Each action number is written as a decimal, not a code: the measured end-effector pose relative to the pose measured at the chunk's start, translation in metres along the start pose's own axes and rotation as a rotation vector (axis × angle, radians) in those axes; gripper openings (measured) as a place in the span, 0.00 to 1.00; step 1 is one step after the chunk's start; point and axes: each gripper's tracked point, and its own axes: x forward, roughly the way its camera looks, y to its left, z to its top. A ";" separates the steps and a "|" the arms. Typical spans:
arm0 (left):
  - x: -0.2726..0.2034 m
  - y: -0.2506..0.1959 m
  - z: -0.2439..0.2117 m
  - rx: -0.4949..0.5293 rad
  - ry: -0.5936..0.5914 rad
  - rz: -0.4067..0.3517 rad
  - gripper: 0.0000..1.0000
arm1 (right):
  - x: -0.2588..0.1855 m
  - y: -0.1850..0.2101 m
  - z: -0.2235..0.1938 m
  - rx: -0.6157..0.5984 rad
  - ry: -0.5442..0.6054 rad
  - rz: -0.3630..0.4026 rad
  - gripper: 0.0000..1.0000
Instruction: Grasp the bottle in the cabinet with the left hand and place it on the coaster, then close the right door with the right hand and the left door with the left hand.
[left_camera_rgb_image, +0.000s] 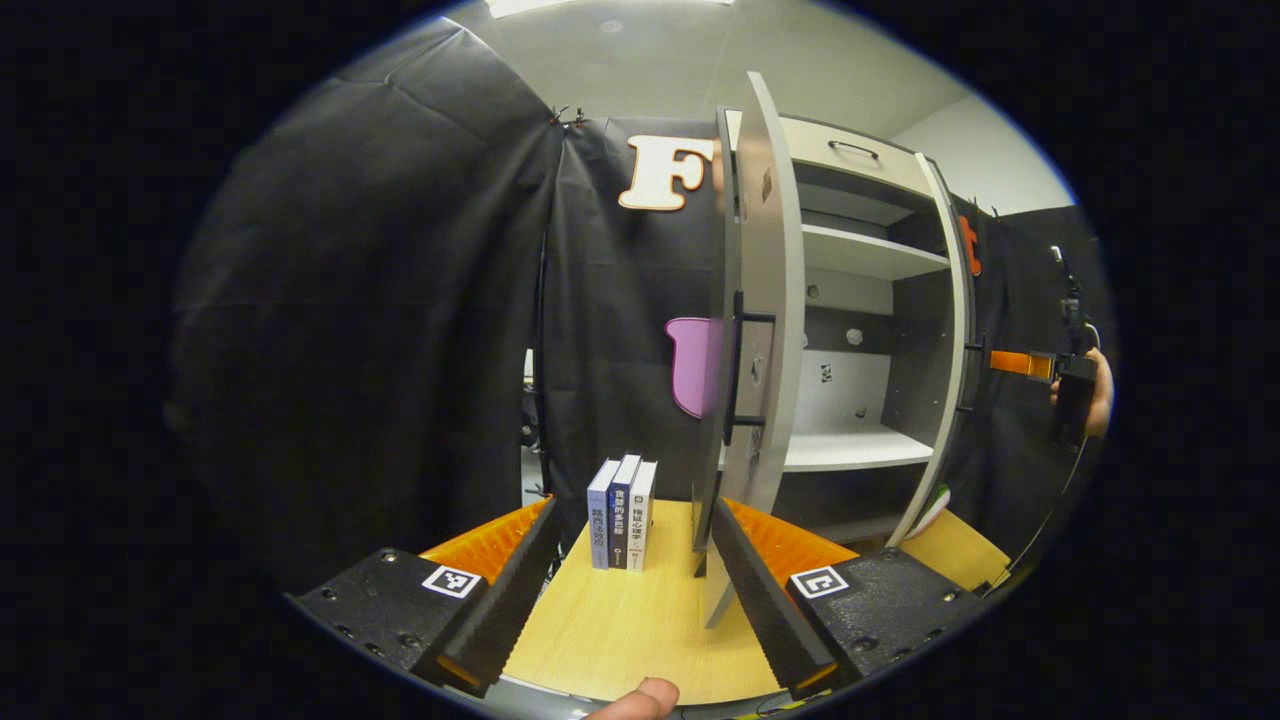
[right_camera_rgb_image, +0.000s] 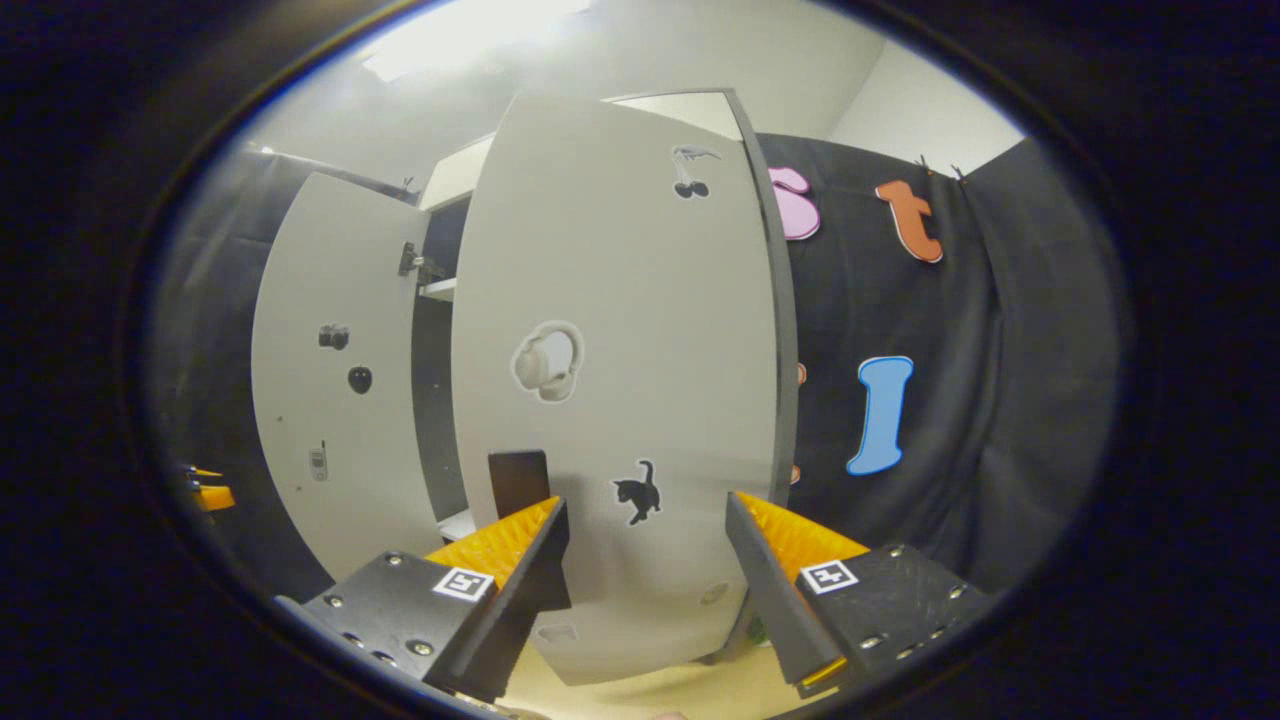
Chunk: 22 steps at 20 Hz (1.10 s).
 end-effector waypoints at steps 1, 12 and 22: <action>0.002 0.006 -0.002 0.003 0.009 0.009 0.96 | -0.002 0.002 -0.002 0.000 0.001 0.003 0.92; 0.051 0.048 0.040 -0.039 -0.001 0.070 0.97 | -0.107 0.022 -0.013 0.026 -0.028 0.101 0.96; 0.119 0.044 0.080 0.015 -0.050 0.068 0.97 | -0.219 0.003 -0.046 -0.014 -0.035 0.046 0.96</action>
